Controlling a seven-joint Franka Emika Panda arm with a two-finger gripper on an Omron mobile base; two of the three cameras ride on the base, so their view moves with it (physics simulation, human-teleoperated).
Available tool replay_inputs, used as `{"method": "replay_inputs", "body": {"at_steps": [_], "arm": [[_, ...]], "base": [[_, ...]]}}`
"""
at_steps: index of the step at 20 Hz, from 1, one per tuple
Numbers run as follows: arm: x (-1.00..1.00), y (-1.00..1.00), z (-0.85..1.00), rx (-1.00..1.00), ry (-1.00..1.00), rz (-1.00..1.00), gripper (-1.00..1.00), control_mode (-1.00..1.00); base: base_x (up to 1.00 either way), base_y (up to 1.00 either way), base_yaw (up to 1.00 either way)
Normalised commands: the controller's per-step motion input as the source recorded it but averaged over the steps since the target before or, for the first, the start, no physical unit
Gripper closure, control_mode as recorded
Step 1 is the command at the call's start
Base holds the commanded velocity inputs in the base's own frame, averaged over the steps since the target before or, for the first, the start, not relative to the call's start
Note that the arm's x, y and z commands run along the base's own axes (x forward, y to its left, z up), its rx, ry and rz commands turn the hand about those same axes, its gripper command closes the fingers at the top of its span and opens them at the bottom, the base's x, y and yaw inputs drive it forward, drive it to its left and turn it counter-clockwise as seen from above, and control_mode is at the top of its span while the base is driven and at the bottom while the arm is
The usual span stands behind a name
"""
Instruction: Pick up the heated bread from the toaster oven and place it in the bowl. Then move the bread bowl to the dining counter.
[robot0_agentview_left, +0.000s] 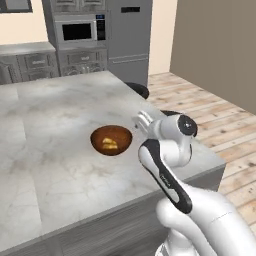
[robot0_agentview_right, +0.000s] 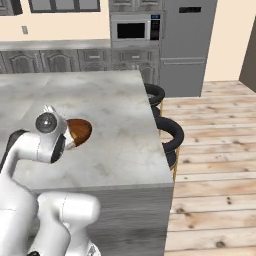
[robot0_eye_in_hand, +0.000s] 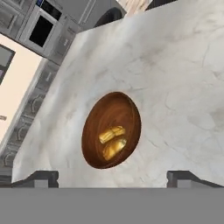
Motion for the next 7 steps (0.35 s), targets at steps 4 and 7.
{"method": "replay_inputs", "body": {"at_steps": [4, 7], "arm": [[-1.0, -0.35, 0.32, 0.02, -0.57, 0.01, -1.0, -1.0], [-1.0, -0.23, 0.58, 0.03, -0.49, 0.0, -1.0, -1.0]], "base": [[0.0, 0.0, 0.0], [0.0, 0.0, 0.0]]}}
